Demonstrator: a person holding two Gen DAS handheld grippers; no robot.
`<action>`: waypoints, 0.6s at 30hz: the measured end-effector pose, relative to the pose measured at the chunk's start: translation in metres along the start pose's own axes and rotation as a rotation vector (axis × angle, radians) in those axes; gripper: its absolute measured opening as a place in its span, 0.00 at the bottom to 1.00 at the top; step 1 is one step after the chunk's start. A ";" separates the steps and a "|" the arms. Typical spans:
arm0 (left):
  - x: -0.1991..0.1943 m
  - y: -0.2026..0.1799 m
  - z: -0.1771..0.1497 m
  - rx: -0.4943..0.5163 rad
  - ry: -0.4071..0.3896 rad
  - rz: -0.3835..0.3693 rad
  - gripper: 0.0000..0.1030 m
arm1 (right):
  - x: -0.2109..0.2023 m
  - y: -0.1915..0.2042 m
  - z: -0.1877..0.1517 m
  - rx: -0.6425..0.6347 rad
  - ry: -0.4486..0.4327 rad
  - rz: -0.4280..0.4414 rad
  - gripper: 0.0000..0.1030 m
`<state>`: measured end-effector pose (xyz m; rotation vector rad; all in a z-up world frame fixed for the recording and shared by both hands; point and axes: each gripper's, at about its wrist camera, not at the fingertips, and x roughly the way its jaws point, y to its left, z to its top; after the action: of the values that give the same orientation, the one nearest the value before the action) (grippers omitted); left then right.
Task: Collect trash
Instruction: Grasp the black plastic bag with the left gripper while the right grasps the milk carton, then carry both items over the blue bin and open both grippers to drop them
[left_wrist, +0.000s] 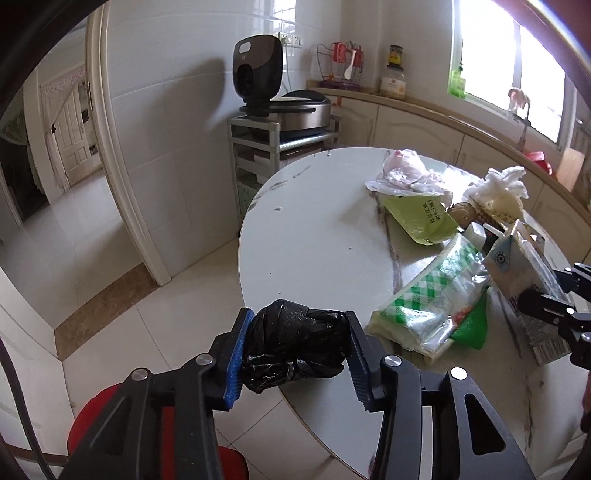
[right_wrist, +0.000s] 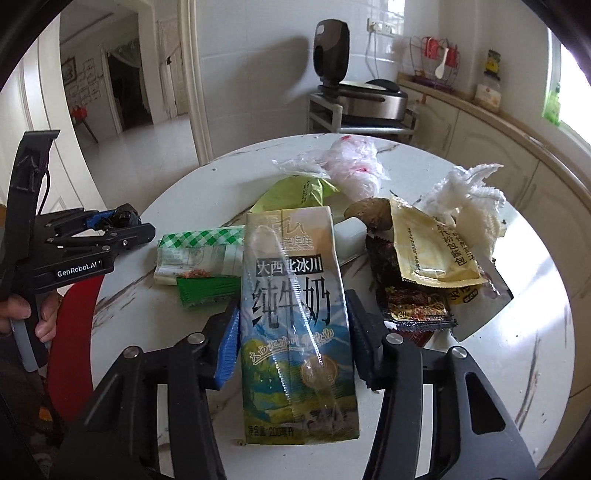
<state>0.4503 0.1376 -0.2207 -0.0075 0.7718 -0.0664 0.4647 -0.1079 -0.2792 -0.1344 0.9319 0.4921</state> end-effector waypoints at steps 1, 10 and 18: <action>-0.005 0.001 0.000 -0.009 -0.009 -0.009 0.41 | -0.005 -0.004 -0.002 0.015 -0.018 0.009 0.46; -0.077 -0.058 0.006 0.060 -0.103 -0.125 0.41 | -0.067 -0.045 -0.020 0.163 -0.169 0.064 0.45; -0.107 -0.217 0.003 0.284 -0.094 -0.383 0.41 | -0.177 -0.127 -0.104 0.360 -0.288 -0.098 0.46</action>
<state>0.3636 -0.0721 -0.1372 0.1105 0.6536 -0.5358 0.3590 -0.3149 -0.2129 0.2120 0.7139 0.2388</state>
